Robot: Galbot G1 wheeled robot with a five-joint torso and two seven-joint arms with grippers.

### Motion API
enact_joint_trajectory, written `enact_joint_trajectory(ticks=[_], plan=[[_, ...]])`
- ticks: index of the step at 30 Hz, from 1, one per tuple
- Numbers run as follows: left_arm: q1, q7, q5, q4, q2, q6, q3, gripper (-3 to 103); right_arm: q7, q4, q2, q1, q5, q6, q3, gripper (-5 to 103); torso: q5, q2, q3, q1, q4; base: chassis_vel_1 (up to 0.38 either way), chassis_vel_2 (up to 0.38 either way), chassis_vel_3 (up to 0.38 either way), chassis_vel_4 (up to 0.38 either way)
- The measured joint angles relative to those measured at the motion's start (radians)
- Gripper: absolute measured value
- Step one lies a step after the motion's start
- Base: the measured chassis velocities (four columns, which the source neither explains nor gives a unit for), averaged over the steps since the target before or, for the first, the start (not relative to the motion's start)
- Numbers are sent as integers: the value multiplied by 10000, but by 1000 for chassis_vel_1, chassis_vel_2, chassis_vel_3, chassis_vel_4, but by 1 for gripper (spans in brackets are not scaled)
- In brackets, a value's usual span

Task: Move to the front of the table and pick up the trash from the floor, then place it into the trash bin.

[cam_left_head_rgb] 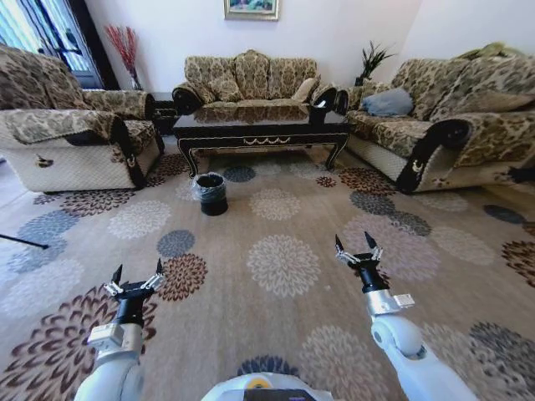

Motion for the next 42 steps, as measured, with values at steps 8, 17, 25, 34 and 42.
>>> enact_joint_trajectory(ticks=[8,17,25,34,42], plan=[[98,-1,44,-113,-4,-39,-29,100,-39,53,87,-70,-26,79,39,100,-2,-4,8,8,7,2,4,2,-15],[163,-13,73,-186,-4,-105,-45,100,-153,196,105,-173,-27,144,130,100,0,-4,5,6,3,0,0,0,0],[205,-28,154,-205,-4,-142,-24,100,-168,216,102,-245,-26,272,185,100,0,-4,6,7,4,20,-22,-20,20],[280,-40,187,-257,5,-167,-36,100,-214,198,111,-255,-8,421,182,100,-2,-3,2,1,4,169,-158,-152,159],[265,-41,242,-249,4,-173,-13,100,-225,116,133,-243,-15,453,153,100,0,-4,7,4,4,55,-65,-55,56]])
